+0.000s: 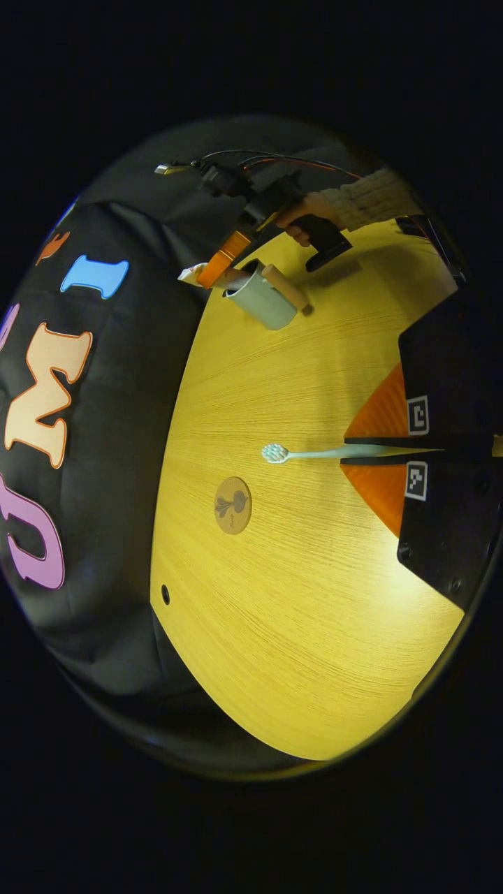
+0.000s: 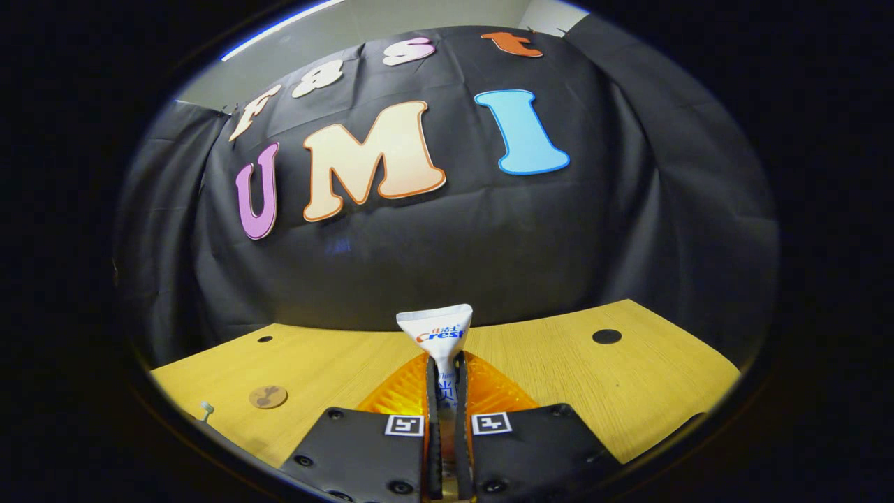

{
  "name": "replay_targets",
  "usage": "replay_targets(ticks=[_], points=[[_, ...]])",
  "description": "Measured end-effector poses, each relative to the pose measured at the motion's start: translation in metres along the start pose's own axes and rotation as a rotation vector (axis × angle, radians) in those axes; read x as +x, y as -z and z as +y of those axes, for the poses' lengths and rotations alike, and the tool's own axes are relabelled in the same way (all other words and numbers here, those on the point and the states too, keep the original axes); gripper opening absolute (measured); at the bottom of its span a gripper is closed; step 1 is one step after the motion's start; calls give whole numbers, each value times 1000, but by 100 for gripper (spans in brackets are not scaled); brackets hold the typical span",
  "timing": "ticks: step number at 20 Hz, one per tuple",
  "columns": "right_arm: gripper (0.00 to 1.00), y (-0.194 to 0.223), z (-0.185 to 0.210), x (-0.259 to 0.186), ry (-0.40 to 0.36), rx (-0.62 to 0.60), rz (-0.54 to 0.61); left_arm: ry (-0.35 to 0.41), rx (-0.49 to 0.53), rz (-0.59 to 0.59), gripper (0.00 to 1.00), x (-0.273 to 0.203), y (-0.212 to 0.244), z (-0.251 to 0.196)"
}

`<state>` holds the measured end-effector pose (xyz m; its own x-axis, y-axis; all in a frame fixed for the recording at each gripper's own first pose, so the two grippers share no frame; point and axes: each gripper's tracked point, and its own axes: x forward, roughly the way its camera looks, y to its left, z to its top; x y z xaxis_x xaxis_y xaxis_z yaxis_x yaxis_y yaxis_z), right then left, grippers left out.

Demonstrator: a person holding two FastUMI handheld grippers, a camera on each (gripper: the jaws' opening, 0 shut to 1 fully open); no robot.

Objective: Put the toothbrush and toothpaste on the desktop into the cup, then pick up the cup and place it on the coaster on the desktop.

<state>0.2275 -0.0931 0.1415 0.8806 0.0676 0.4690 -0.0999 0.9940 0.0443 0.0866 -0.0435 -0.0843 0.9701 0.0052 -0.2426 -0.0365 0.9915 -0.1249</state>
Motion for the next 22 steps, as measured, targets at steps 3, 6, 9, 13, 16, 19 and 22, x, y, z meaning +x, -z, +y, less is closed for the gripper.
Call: replay_targets(ticks=[3, 6, 9, 13, 16, 19, 22], points=[[15, 6, 2, -6, -4, 13, 17, 9, 4, -7, 0, -1, -1, -5], [32, 12, 7, -16, -12, 28, 30, 20, 16, -13, 0, -2, -2, -9], [67, -13, 9, -28, -15, 37, -34, 38, 33, -25, 0, -3, -7, -15], [100, -43, -5, -47, 37, 45, -79, 76, 57, -45, 0, -2, -22, -31], [99, -58, -28, -70, 97, 42, -89, 124, 104, -91, 0, 3, -45, -51], [98, -63, -58, -97, 168, 50, -70, 193, 150, -155, 0, 7, -75, -84], [98, -71, -84, -130, 242, 68, -67, 284, 198, -214, 0, 15, -96, -123]])
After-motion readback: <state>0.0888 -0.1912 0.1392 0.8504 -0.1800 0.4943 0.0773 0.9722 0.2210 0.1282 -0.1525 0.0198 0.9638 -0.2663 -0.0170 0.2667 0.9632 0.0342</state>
